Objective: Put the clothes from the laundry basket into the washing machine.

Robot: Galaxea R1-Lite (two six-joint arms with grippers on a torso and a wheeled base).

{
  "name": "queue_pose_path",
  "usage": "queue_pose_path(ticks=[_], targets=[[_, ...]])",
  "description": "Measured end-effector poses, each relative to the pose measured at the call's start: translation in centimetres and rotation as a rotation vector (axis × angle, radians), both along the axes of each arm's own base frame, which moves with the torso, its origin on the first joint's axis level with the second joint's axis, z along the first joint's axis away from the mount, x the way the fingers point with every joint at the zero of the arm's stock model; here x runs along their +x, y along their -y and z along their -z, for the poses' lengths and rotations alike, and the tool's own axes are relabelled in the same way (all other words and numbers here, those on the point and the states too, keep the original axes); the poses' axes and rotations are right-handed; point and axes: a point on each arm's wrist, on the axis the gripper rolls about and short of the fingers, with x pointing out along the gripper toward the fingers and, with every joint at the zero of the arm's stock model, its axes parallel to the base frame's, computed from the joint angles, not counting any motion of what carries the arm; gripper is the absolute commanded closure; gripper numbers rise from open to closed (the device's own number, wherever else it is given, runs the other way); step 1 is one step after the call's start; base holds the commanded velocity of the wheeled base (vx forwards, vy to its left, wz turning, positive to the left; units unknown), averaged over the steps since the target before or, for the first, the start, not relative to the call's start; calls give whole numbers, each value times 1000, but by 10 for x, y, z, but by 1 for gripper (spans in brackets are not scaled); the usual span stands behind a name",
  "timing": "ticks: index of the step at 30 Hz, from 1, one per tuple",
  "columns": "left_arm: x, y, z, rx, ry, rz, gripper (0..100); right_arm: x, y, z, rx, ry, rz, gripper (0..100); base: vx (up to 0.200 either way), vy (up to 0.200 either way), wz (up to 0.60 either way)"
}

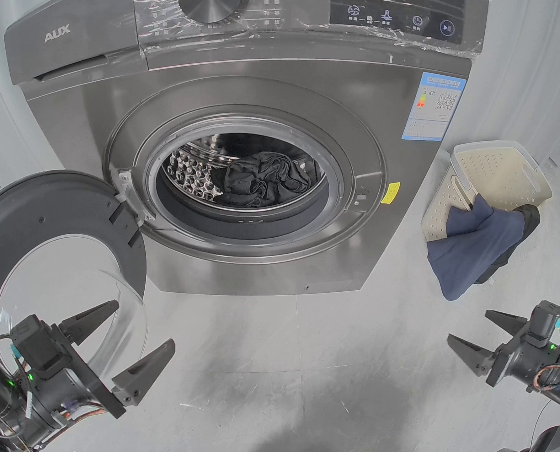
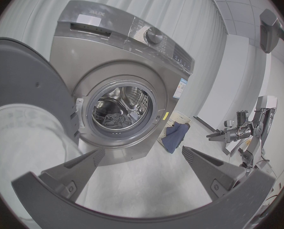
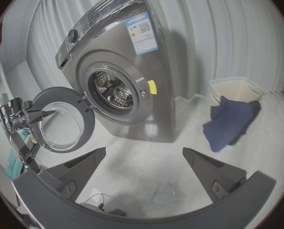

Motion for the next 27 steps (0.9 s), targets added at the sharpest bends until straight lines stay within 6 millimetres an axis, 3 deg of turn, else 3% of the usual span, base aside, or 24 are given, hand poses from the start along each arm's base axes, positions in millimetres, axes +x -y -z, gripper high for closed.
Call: queue_pose_path(ticks=[3, 12, 20, 27], targets=[[-9, -13, -1, 6, -7, -25, 0, -13, 13, -1, -14, -14, 38, 0, -200, 0, 0], [-44, -52, 8, 15, -45, -92, 0, -64, 52, 1, -33, 41, 197, 0, 0, 0, 0], [-85, -77, 30, -7, -35, -198, 0, -108, 68, 21, -36, 100, 349, 0, 0, -200, 0], [-107, -80, 46, 46, 25, -370, 0, -131, 69, 34, -51, 221, 428, 0, 0, -200, 0]])
